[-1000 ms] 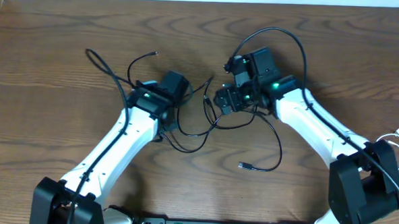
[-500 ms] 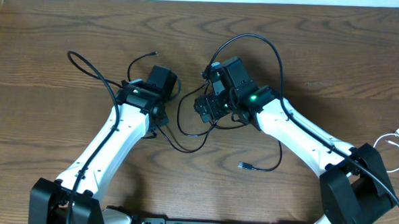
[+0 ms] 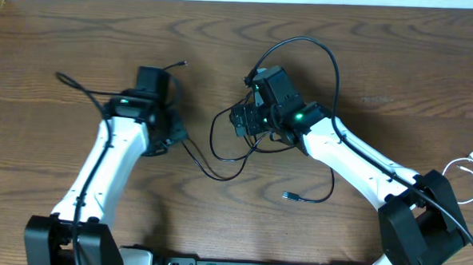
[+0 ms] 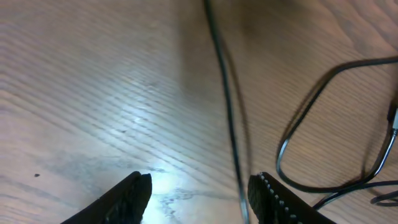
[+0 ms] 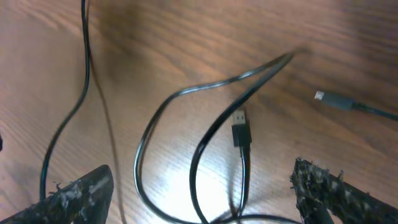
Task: Untangle cables
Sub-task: 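Grasp a black cable with the right gripper and lift it up-right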
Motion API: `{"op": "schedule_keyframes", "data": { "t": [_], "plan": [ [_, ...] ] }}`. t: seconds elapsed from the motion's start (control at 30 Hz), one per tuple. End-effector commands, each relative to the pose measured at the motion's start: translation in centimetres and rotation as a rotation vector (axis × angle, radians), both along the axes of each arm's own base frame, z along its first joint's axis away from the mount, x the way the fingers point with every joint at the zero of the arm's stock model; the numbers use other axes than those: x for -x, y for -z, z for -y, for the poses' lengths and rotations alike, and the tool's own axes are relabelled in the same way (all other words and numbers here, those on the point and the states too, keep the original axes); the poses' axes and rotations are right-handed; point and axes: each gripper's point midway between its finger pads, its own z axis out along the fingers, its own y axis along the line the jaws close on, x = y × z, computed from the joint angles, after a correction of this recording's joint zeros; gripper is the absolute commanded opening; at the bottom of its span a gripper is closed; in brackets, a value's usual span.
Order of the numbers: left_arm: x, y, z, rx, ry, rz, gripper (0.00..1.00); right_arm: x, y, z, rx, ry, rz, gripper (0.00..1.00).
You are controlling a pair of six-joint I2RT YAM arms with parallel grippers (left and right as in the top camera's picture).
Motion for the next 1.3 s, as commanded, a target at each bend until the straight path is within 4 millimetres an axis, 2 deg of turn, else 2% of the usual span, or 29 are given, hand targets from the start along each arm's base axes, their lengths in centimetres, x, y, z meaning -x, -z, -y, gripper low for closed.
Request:
{"op": "schedule_keyframes", "data": {
  "t": [0.0, 0.1, 0.2, 0.37, 0.53, 0.63, 0.77, 1.07, 1.2, 1.27],
  "plan": [
    [0.2, -0.1, -1.0, 0.041, 0.0, -0.011, 0.57, -0.3, -0.6, 0.0, -0.019, 0.047, 0.012, 0.88],
    [0.4, -0.1, -2.4, 0.026, -0.042, -0.021, 0.6, -0.4, -0.1, -0.2, -0.017, 0.045, 0.01, 0.87],
    [0.6, 0.0, -3.1, 0.027, -0.067, -0.029, 0.61, -0.3, 1.4, -0.5, -0.003, 0.047, -0.018, 0.86],
    [0.8, 0.0, -3.2, 0.027, -0.071, -0.036, 0.64, 0.6, 5.8, -1.7, 0.029, 0.032, -0.092, 0.86],
    [0.9, 0.0, -3.2, 0.027, -0.071, -0.04, 0.64, 1.3, 7.8, -2.9, 0.041, 0.003, -0.113, 0.8],
    [0.9, 0.0, -3.2, 0.027, -0.071, -0.04, 0.64, 1.4, 7.8, -3.2, 0.038, -0.004, -0.107, 0.73],
    [0.9, 0.0, -3.2, 0.027, -0.071, -0.04, 0.64, 1.3, 7.6, -3.5, 0.029, -0.007, -0.097, 0.69],
    [0.9, 0.1, -3.2, 0.027, -0.071, -0.043, 0.64, 1.0, 7.6, -3.2, 0.04, 0.005, -0.086, 0.69],
    [1.0, 0.1, -3.2, 0.027, -0.071, -0.044, 0.64, 0.7, 7.3, -2.8, 0.04, 0.017, -0.078, 0.56],
    [1.0, 0.1, -3.2, 0.027, -0.071, -0.044, 0.64, 0.5, 6.9, -2.7, 0.035, 0.022, -0.073, 0.42]
  ]
}}
